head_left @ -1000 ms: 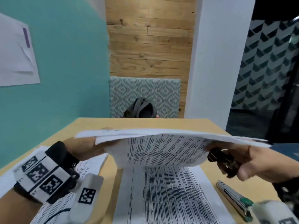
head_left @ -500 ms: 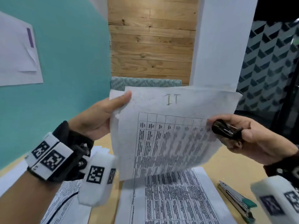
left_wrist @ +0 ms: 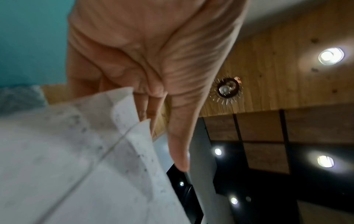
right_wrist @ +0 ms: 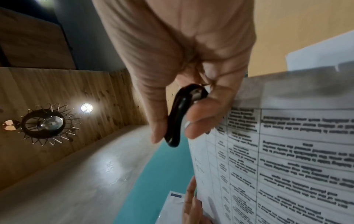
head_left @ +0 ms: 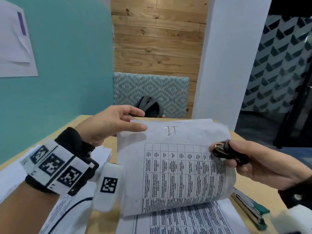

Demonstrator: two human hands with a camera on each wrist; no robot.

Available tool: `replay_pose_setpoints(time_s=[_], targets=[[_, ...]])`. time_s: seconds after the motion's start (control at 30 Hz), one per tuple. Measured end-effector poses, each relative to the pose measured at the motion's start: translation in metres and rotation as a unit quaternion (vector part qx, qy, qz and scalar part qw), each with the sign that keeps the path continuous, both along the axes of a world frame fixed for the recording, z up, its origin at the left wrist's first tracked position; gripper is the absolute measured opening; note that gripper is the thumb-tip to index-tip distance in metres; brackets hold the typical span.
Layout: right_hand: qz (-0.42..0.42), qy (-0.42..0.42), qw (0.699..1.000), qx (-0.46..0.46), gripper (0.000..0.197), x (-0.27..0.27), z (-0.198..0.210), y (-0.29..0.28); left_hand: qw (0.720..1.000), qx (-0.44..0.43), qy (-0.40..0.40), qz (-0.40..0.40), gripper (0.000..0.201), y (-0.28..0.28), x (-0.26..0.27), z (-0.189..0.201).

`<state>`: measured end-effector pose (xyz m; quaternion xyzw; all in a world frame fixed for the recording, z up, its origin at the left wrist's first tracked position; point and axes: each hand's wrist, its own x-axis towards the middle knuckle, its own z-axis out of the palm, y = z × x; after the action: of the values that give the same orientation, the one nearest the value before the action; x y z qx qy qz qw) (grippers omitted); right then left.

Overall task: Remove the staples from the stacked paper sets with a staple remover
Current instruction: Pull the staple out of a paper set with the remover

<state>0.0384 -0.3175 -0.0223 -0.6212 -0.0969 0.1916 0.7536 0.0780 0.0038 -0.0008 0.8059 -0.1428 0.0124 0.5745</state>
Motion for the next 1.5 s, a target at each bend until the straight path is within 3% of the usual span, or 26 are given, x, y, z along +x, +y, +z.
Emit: replay_pose_setpoints(time_s=[0.13, 0.2, 0.3, 0.4, 0.5, 0.63, 0.77, 0.8, 0.97, 1.13, 1.5], targets=[[-0.001, 0.031, 0.999, -0.006, 0.088, -0.002, -0.007, 0.003, 0.997, 0.053, 0.036, -0.031, 0.024, -0.017, -0.002, -0.015], [-0.018, 0.012, 0.998, -0.052, 0.087, -0.003, -0.006, 0.005, 0.997, 0.039, 0.061, -0.033, 0.007, -0.023, 0.0, -0.02], [-0.095, -0.139, 0.971, -0.172, 0.084, -0.003, 0.004, 0.008, 0.996, -0.002, 0.083, -0.024, 0.006, -0.022, 0.004, -0.023], [-0.193, -0.346, 0.889, -0.231, 0.077, -0.001, 0.025, 0.011, 0.996, -0.029, 0.083, -0.021, 0.014, -0.023, 0.004, -0.022], [-0.115, -0.475, 0.797, -0.355, 0.061, -0.001, 0.039, 0.038, 0.995, -0.053, 0.083, -0.03, 0.025, -0.025, 0.004, -0.022], [-0.029, -0.556, 0.706, -0.438, 0.05, 0.006, 0.032, 0.079, 0.995, -0.055, 0.077, -0.04, 0.031, -0.026, 0.001, -0.02], [-0.072, -0.619, 0.598, -0.504, 0.046, 0.012, 0.018, 0.097, 0.993, -0.056, 0.08, -0.066, 0.028, -0.026, -0.002, -0.019], [-0.079, -0.627, 0.586, -0.507, 0.046, 0.014, 0.016, 0.098, 0.992, -0.056, 0.084, -0.077, 0.029, -0.027, -0.002, -0.019], [-0.062, -0.644, 0.603, -0.466, 0.039, 0.018, 0.009, 0.096, 0.989, -0.052, 0.095, -0.097, 0.041, -0.031, -0.004, -0.019], [-0.044, -0.663, 0.594, -0.453, 0.033, 0.018, 0.008, 0.093, 0.991, -0.04, 0.086, -0.098, 0.049, -0.034, -0.005, -0.018], [-0.031, -0.672, 0.598, -0.436, 0.03, 0.017, 0.007, 0.094, 0.992, -0.018, 0.075, -0.104, 0.044, -0.035, -0.009, -0.017]])
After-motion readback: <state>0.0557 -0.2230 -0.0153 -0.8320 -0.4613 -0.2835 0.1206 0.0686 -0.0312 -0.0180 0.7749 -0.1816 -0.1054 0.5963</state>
